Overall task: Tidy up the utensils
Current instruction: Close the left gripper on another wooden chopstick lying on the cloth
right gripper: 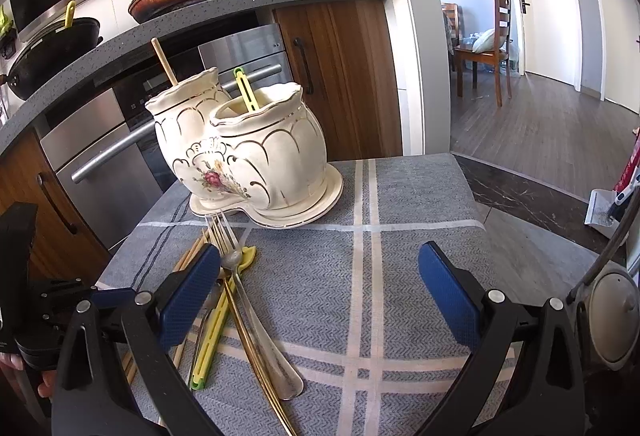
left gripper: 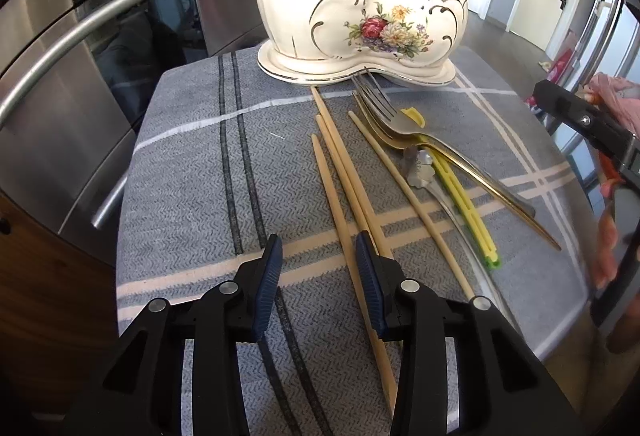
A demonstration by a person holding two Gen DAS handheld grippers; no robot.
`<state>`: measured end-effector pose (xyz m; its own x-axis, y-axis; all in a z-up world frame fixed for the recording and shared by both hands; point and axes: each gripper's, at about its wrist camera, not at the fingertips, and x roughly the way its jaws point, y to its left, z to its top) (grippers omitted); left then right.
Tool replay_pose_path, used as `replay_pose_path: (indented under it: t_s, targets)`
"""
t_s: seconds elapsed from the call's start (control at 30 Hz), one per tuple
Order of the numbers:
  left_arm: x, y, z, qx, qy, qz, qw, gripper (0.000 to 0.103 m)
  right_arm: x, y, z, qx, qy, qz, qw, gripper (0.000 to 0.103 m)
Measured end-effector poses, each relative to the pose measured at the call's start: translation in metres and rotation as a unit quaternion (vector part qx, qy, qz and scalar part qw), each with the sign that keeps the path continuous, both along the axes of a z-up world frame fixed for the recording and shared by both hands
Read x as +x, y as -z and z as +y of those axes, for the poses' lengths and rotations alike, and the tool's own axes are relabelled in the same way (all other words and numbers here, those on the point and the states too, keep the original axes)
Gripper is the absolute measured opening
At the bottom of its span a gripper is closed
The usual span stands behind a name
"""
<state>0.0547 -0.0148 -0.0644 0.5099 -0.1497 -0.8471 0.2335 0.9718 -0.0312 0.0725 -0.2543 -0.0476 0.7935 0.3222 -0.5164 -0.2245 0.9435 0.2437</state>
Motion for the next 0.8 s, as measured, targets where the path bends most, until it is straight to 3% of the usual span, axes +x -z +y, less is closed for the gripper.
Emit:
replay_pose_path:
  t_s: [0.07,0.33,0.47,0.8]
  targets:
    - [-0.001,-0.001,-0.003,0.000,0.006,0.006,1.0000,0.029,0.000,0.000,0.000,0.000,0.000,0.001,1.000,0.098]
    - [0.007,0.000,-0.018,0.039,0.016,0.015,0.9990,0.023,0.002,0.002,0.000,0.001,0.000,0.004,1.000,0.098]
    - [0.015,0.000,-0.015,0.037,0.009,0.011,0.9992,0.009,0.004,0.003,0.002,-0.003,-0.004,0.006,1.000,0.098]
    - [0.015,0.000,-0.007,0.016,0.009,0.003,0.9998,0.008,0.008,0.009,0.005,-0.014,-0.009,0.018,1.000,0.098]
